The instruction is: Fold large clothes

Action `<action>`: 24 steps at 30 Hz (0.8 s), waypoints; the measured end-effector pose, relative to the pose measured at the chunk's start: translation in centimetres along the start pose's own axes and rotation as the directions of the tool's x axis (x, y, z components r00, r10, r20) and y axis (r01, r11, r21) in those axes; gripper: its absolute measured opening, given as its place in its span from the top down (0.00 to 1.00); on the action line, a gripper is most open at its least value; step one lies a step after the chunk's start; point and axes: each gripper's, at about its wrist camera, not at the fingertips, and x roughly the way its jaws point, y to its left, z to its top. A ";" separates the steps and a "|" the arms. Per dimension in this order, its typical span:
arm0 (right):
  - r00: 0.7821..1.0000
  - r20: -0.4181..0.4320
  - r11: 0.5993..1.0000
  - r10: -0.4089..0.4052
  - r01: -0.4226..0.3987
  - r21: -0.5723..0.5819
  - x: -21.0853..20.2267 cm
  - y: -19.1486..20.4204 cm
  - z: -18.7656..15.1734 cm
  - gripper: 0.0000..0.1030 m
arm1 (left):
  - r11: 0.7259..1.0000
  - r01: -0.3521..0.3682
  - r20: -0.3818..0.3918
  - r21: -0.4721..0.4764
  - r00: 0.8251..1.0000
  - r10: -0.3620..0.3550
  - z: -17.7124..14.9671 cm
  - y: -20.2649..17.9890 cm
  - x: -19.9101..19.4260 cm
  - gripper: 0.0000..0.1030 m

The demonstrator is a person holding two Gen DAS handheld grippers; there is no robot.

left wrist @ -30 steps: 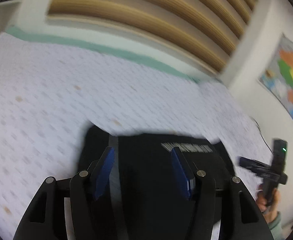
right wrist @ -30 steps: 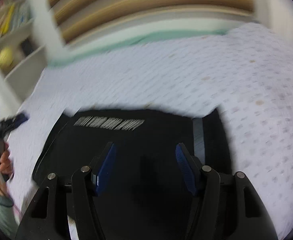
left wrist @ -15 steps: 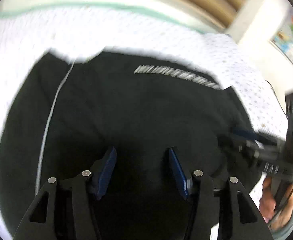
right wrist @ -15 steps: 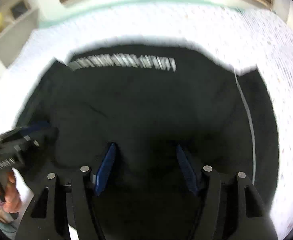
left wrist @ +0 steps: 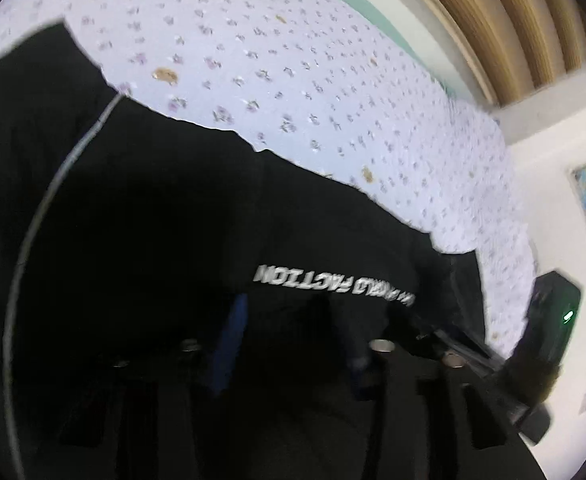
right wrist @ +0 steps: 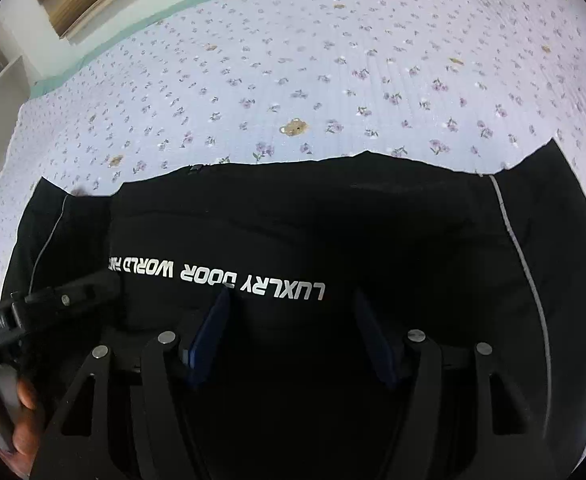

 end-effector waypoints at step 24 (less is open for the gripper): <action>0.992 0.113 0.991 -0.055 0.068 -0.118 -6.0 4.3 -15.8 0.32 | 0.977 -0.017 0.033 0.213 0.999 0.011 -13.1 1.6 -5.9 0.52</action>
